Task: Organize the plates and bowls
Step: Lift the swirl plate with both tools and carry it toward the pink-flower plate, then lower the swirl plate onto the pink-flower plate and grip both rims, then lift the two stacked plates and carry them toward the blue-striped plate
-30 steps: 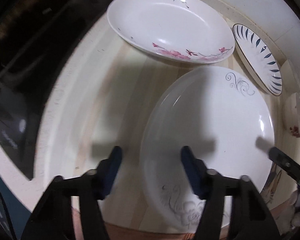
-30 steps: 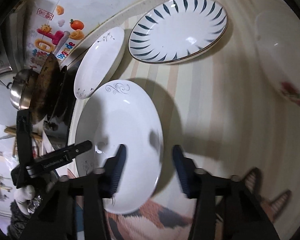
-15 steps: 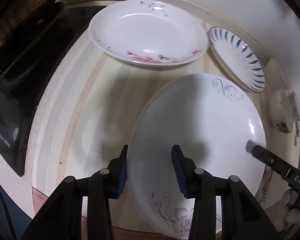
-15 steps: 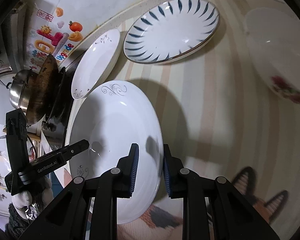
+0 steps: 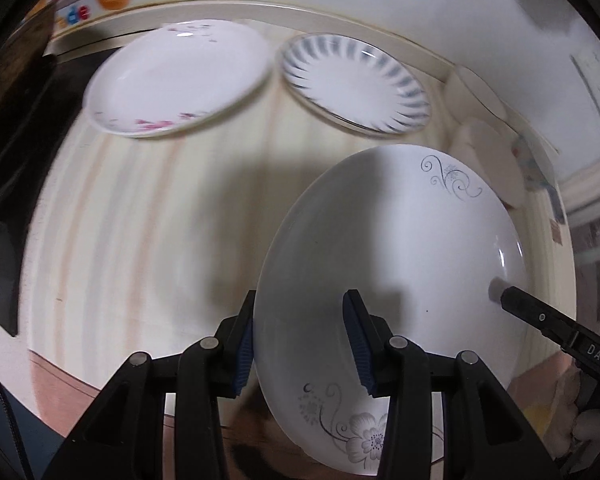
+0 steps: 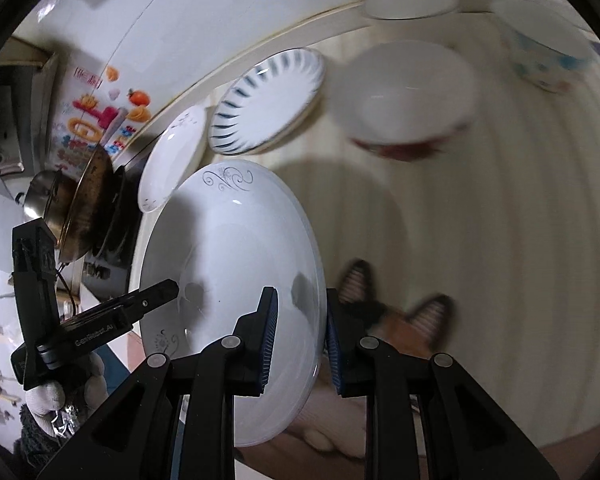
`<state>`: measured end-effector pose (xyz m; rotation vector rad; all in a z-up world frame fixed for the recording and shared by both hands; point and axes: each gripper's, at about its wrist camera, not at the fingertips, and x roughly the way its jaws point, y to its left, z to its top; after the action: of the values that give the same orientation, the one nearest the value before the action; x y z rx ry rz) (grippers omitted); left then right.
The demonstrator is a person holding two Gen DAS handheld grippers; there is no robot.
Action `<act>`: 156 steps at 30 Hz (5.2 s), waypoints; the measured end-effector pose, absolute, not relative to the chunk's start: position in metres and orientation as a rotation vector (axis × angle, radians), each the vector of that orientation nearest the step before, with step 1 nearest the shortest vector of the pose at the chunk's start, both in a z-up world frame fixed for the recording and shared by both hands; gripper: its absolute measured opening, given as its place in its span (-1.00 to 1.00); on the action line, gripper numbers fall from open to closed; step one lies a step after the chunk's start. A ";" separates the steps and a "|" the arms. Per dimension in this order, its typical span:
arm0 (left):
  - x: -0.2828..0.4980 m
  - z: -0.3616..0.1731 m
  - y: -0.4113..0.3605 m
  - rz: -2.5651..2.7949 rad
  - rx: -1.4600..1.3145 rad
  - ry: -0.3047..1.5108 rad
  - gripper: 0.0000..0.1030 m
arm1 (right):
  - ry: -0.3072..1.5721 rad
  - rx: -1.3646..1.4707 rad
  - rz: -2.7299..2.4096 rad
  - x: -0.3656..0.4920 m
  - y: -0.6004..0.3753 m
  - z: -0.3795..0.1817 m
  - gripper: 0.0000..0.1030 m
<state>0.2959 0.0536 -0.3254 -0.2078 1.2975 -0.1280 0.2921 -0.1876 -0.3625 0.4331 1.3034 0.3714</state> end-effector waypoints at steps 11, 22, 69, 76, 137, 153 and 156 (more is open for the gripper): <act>0.295 -0.355 -0.010 -0.219 -0.151 1.354 -0.25 | 1.320 0.482 0.234 0.261 -0.256 -0.387 -0.52; 0.293 -0.365 -0.026 -0.216 -0.079 1.372 -0.25 | 1.324 0.505 0.203 0.256 -0.268 -0.403 -0.52; 0.406 -0.345 0.219 0.439 -0.441 1.190 -0.15 | 1.303 0.127 0.736 0.594 0.064 -0.369 -0.16; 0.416 -0.363 0.228 0.414 -0.524 1.176 -0.17 | 1.383 0.135 0.729 0.629 0.098 -0.422 -0.64; 0.236 -0.299 -0.034 -0.102 -0.096 1.264 -0.38 | 1.314 0.403 0.270 0.259 -0.257 -0.354 -0.68; 0.257 -0.315 -0.065 -0.098 0.088 1.267 -0.38 | 1.334 0.371 0.219 0.269 -0.266 -0.370 -0.68; 0.259 -0.315 -0.064 -0.095 0.085 1.268 -0.38 | 1.344 0.345 0.222 0.268 -0.263 -0.370 -0.68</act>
<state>0.2589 -0.0642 -0.3151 0.0850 1.2681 -0.0954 0.2676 -0.2632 -0.3698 0.3455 1.3441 0.2217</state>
